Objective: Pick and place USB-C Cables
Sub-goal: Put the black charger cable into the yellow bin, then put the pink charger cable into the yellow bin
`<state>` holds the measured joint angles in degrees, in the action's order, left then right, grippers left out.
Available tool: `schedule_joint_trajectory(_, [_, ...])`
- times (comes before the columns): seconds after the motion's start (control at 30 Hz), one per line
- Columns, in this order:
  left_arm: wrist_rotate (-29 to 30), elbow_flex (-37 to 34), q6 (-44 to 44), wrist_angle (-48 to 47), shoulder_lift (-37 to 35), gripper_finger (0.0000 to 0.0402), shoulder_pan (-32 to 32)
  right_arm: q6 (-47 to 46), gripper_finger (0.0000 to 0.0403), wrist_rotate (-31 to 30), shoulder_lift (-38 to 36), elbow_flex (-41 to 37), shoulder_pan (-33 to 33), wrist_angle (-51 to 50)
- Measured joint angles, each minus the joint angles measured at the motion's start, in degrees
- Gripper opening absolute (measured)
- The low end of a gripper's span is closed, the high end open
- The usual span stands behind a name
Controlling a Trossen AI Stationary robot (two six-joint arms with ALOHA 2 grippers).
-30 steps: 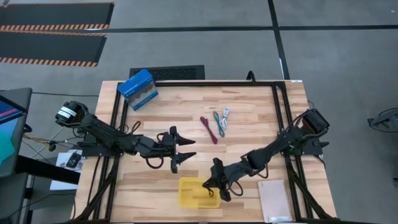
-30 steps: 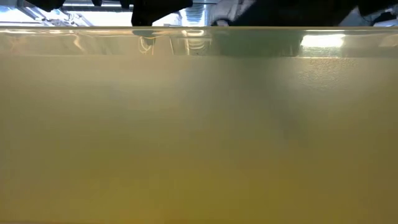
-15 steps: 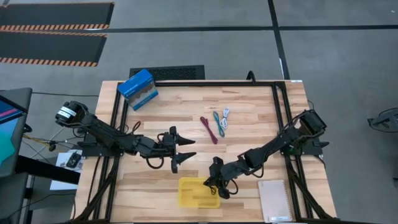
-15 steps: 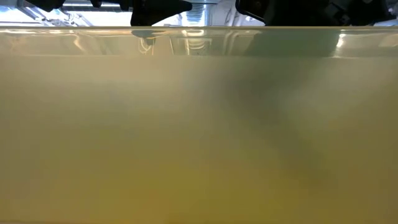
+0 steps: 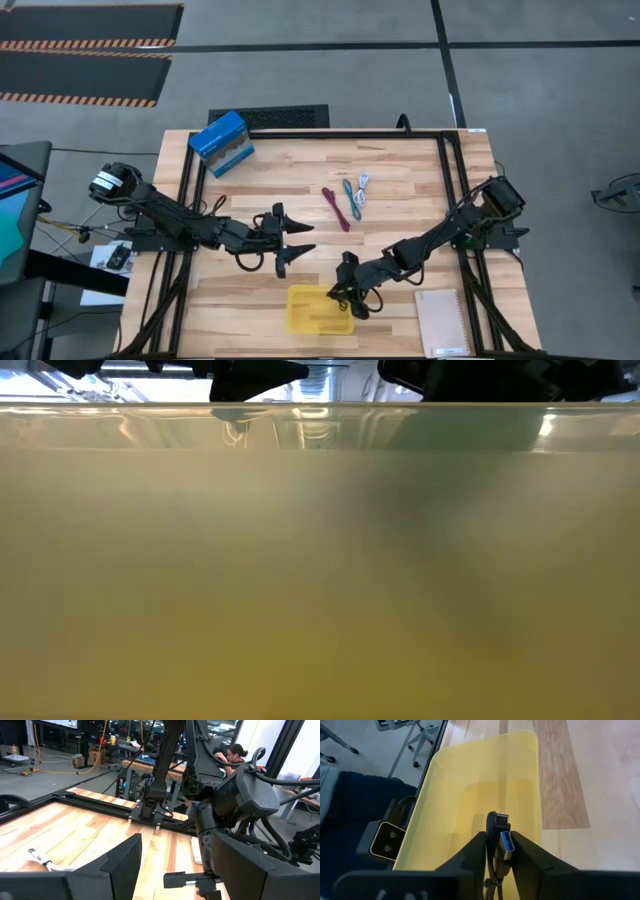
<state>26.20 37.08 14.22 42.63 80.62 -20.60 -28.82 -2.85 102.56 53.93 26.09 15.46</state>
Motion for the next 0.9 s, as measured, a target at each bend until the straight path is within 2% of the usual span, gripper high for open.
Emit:
schedule_joint_trajectory(0.2, [0.05, 0.00, 0.00, 0.04, 0.00, 0.0229, 0.00, 0.38, 0.0160, -0.07, 0.00, 0.00, -0.32, 0.57])
schedule_joint_trajectory(0.37, [0.09, 0.00, 0.00, 0.07, 0.00, 0.0229, 0.00, 0.65, 0.0181, -0.10, 0.00, 0.00, -0.37, 1.11])
schedule_joint_trajectory(0.63, [0.13, 0.00, 0.00, 0.09, 0.00, 0.0229, 0.02, 1.04, 0.0187, -0.02, -0.49, -0.02, -0.76, 1.64])
schedule_joint_trajectory(0.9, [0.17, 0.00, 0.02, -1.05, -0.02, 0.0229, 0.54, 6.54, 0.0187, -0.01, -8.06, -0.02, -1.92, 1.44])
